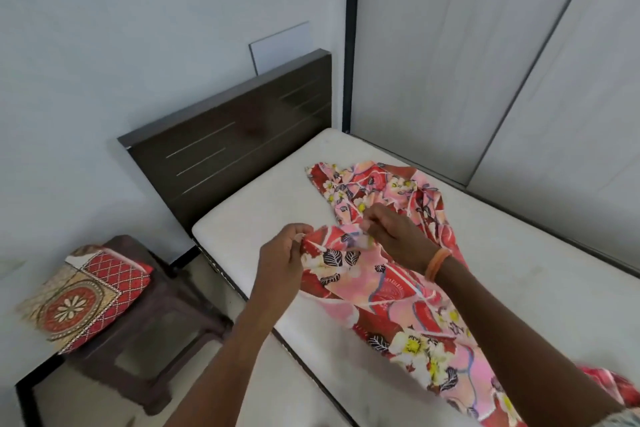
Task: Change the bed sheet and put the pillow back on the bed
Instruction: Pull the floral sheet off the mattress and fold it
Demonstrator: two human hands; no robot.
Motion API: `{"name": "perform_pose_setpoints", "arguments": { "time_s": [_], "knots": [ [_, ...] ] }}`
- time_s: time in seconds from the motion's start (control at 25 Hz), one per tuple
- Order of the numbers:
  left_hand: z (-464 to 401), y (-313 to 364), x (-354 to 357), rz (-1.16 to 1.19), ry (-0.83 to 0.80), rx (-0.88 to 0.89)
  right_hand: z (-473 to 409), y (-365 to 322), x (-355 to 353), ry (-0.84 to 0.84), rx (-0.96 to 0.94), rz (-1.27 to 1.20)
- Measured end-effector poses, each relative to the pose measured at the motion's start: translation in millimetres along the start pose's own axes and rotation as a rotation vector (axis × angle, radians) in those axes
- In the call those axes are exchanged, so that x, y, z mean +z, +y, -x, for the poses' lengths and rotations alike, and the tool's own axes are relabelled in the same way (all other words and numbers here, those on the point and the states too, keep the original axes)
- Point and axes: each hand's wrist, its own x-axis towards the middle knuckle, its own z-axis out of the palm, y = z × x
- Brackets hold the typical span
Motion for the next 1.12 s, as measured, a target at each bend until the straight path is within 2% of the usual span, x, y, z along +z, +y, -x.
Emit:
{"name": "perform_pose_setpoints", "arguments": {
  "time_s": [0.16,0.28,0.4,0.52,0.68,0.76,0.84,0.96,1.04,1.12],
  "knots": [
    [-16,22,-7,-0.048,0.116,0.114,-18,6,-22,0.041,-0.041,-0.045],
    [-19,36,-6,-0.040,0.166,0.129,-28,5,-32,0.078,-0.025,-0.107],
    [-20,44,-7,-0.021,0.213,0.117,-29,1,-36,0.034,-0.010,-0.298],
    [-22,55,-9,0.002,0.224,0.109,-30,-3,-27,-0.027,-0.033,-0.332],
    [-19,71,-10,0.018,0.197,0.124,-26,-16,-12,-0.059,0.045,-0.449],
    [-17,76,-12,-0.018,0.179,0.160,-24,-23,-7,-0.068,-0.037,-0.381],
    [-16,78,-14,-0.042,0.153,0.195,-28,-28,-3,-0.031,-0.138,-0.183],
    [-12,79,-18,-0.031,0.086,0.201,-36,-32,-3,0.060,-0.179,0.014],
    [-11,79,-20,-0.046,0.082,0.204,-37,-35,-4,0.129,-0.177,0.007],
    [-12,77,-23,-0.057,0.098,0.213,-34,-47,-8,0.098,-0.188,-0.160]
  ]
}}
